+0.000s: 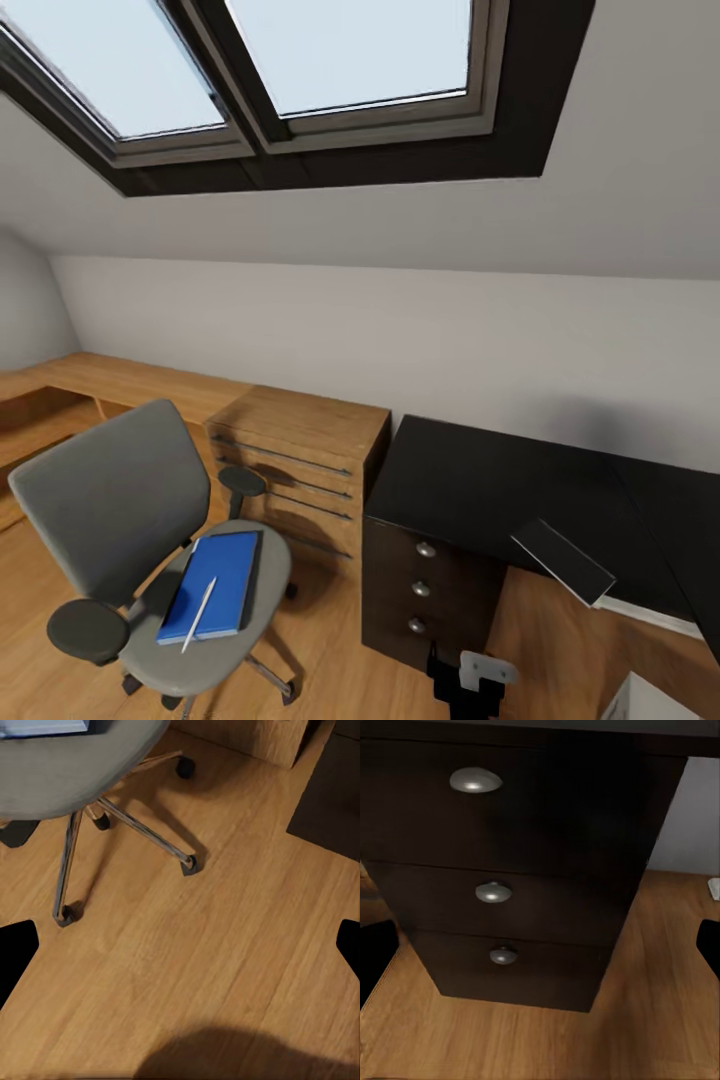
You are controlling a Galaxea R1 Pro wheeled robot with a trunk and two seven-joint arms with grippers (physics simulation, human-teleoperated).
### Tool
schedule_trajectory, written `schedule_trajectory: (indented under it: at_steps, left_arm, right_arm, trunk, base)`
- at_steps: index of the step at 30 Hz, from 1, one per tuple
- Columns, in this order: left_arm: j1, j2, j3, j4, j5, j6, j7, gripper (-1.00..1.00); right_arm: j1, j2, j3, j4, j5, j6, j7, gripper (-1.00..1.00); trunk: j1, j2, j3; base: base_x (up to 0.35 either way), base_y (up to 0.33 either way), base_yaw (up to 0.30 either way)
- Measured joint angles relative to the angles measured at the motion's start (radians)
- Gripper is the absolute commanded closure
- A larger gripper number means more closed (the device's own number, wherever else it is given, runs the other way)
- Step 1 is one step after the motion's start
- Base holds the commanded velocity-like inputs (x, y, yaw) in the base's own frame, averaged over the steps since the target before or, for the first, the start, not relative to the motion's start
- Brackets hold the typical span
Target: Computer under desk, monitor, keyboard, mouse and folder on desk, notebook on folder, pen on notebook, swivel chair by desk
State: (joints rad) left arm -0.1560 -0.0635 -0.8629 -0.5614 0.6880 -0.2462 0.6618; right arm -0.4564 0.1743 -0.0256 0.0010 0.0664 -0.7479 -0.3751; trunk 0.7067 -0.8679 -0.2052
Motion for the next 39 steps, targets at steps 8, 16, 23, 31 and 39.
schedule_trajectory:
  at_steps: [8, 16, 23, 31, 39]
  left_arm:
    - [0.0, 0.0, 0.0, 0.0, 0.001, 0.0, 0.0, -1.0]
    - [0.001, 0.0, 0.001, 0.0, 0.001, -0.001, 0.0, -1.0]
    - [0.0, 0.0, 0.002, 0.0, 0.0, -0.001, 0.0, -1.0]
    - [0.001, 0.0, 0.002, 0.0, 0.001, -0.002, 0.0, -1.0]
    - [0.0, 0.0, 0.0, 0.0, -0.001, -0.002, 0.0, -1.0]
  right_arm:
    - [0.0, 0.0, 0.0, 0.0, 0.0, -0.001, -0.002, -1.0]
    - [0.0, 0.0, 0.0, 0.011, 0.0, -0.036, -0.002, -1.0]
    - [0.0, 0.0, 0.0, 0.011, 0.0, -0.036, -0.002, -1.0]
    - [0.0, 0.0, 0.0, 0.012, 0.0, -0.036, -0.002, -1.0]
    - [0.0, 0.0, 0.0, 0.014, 0.004, -0.032, 0.003, -1.0]
  trunk:
    - [0.0, 0.0, 0.003]
    - [0.0, 0.0, 0.007]
    - [0.0, 0.0, 0.01]
    - [0.0, 0.0, 0.009]
    - [0.0, 0.0, 0.003]
  base:
    - [0.0, 0.0, 0.277]
    - [-0.058, 0.039, 0.277]
    - [-0.195, 0.19, 0.278]
    - [-0.04, 0.109, 0.282]
    - [-0.002, 0.006, 0.252]
